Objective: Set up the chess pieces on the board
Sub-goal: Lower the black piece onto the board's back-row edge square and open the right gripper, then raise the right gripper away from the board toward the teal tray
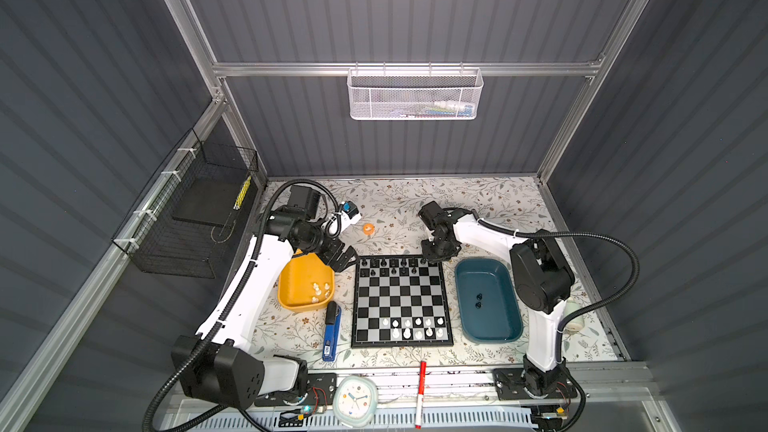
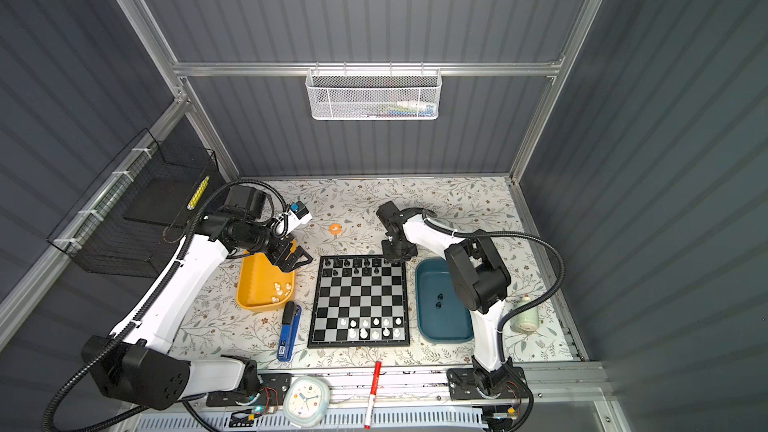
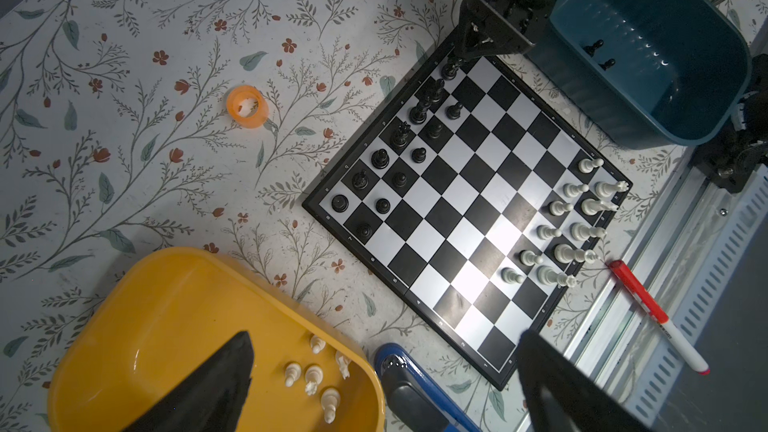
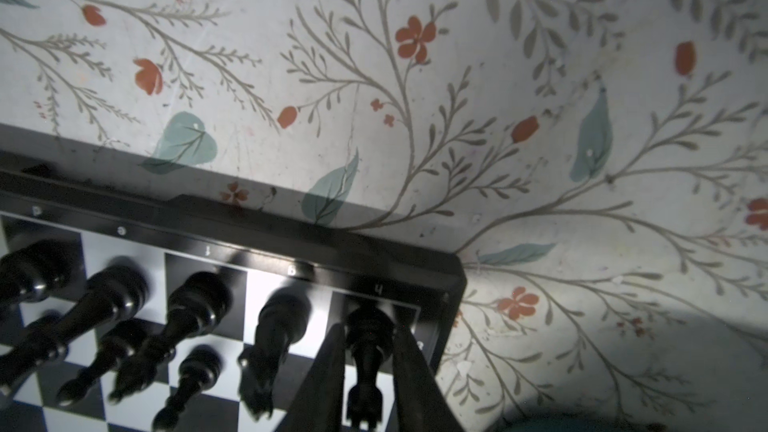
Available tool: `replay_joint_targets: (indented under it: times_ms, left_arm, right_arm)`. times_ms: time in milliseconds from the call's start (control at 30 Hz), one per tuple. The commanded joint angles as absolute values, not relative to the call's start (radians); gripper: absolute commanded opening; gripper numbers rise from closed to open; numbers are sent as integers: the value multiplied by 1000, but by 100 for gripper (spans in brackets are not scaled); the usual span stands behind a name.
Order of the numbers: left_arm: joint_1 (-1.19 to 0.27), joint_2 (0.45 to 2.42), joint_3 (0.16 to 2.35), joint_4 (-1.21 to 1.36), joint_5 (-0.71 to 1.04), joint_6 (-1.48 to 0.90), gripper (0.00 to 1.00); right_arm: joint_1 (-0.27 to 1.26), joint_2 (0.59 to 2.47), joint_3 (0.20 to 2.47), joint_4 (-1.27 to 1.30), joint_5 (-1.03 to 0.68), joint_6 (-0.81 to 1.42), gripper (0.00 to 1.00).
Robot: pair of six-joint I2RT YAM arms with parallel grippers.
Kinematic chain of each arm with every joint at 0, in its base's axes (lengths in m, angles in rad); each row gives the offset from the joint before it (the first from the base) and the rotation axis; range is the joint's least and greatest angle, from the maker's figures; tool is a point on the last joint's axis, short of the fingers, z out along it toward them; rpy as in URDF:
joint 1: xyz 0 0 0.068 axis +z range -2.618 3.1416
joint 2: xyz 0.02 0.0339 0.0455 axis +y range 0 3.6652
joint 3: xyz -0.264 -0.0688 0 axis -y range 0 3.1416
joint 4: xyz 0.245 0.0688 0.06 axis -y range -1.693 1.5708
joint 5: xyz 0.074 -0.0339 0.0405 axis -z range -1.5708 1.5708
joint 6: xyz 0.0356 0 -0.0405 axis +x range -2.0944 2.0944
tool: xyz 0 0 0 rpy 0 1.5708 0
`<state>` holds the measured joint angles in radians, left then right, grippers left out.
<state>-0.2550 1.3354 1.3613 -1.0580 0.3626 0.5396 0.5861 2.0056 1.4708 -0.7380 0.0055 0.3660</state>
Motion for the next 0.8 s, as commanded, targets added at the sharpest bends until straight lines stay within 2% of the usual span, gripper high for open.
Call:
replay_joint_targets:
  times_ms: [0, 767]
  left_arm:
    - [-261, 1319, 1360, -1074, 363, 538, 99]
    - [-261, 1316, 1365, -1076, 359, 540, 99]
  right_arm:
    - [591, 2011, 1462, -744, 19, 368, 26]
    - [591, 1916, 1530, -797, 23, 364, 30]
